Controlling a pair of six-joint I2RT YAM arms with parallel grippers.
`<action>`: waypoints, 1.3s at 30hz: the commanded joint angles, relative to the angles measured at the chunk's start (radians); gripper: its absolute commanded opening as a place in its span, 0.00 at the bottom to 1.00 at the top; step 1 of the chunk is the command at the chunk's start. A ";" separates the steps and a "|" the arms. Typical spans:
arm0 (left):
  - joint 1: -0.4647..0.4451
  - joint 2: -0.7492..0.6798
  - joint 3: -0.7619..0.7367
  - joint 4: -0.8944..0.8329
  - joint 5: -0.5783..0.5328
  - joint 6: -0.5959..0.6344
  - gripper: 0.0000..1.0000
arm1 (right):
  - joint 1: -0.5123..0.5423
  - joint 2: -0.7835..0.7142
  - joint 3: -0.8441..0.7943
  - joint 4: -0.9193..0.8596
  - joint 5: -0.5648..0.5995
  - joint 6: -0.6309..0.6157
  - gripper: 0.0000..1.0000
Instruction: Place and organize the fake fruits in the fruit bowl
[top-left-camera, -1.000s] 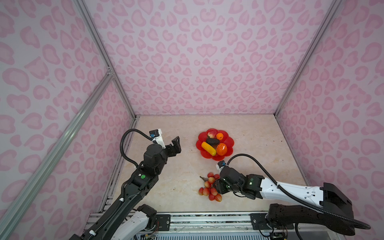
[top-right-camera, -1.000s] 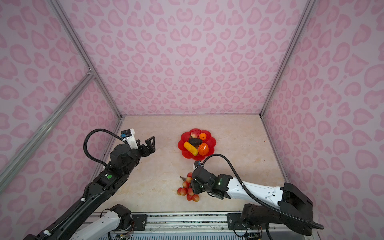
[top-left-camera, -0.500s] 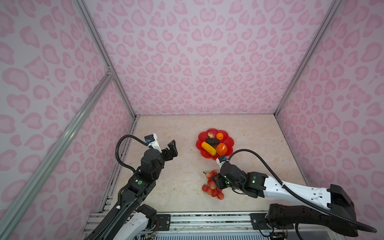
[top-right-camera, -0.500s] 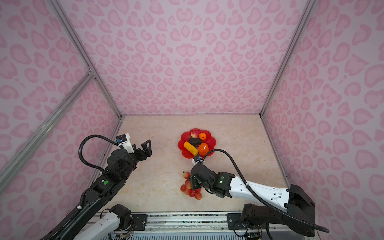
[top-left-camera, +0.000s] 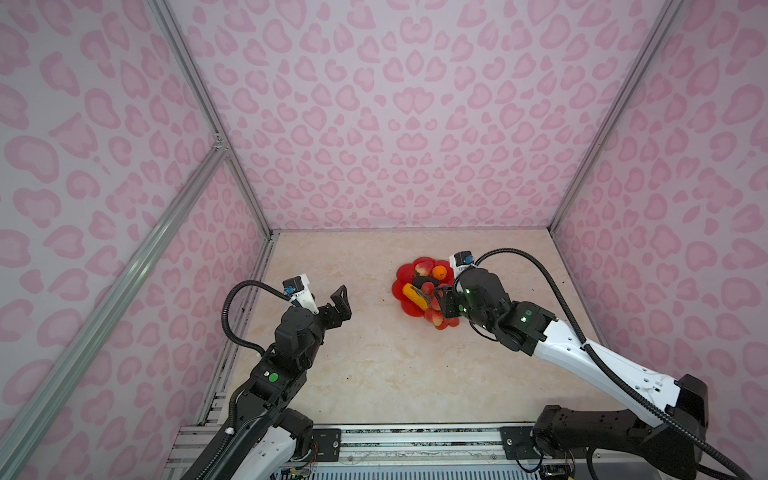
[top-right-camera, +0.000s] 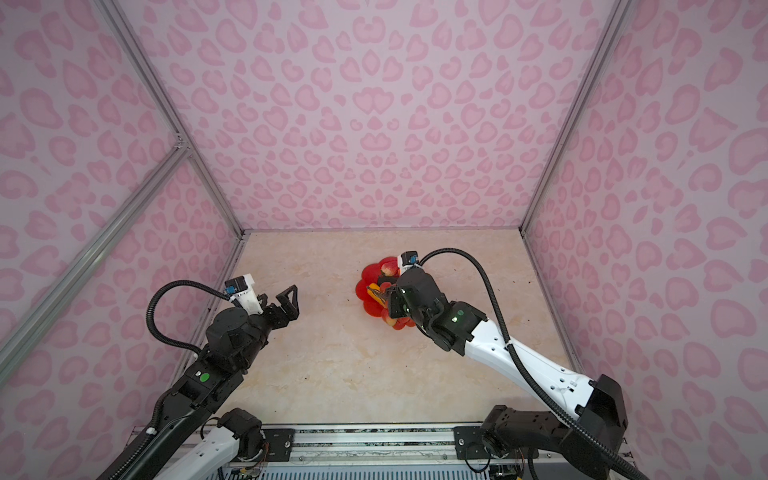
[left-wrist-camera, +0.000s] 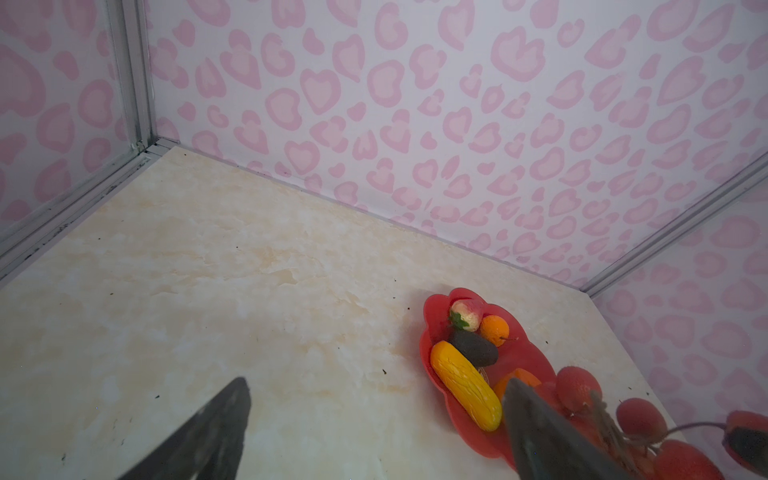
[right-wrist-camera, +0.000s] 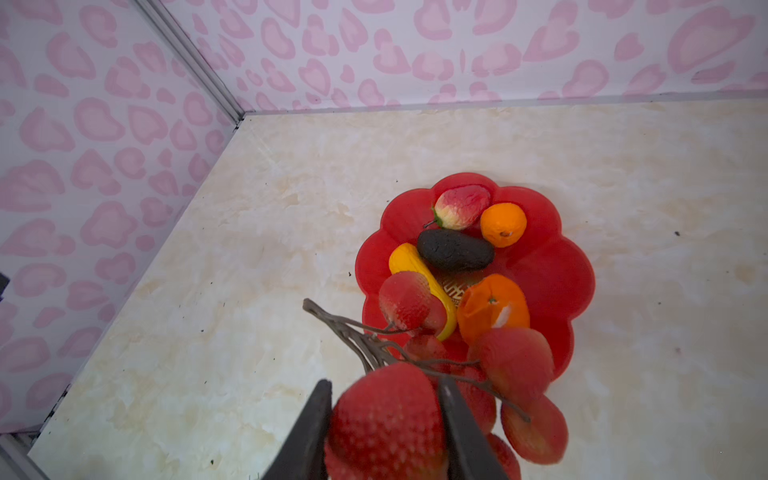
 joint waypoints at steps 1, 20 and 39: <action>0.001 -0.015 -0.007 0.000 0.003 0.016 0.96 | -0.047 0.057 0.039 0.051 -0.046 -0.067 0.18; 0.001 -0.038 -0.040 0.003 -0.015 0.054 0.96 | -0.208 0.400 0.148 0.082 -0.155 -0.073 0.54; 0.031 0.108 -0.233 0.375 -0.338 0.389 0.98 | -0.366 -0.188 -0.387 0.429 0.190 -0.183 0.98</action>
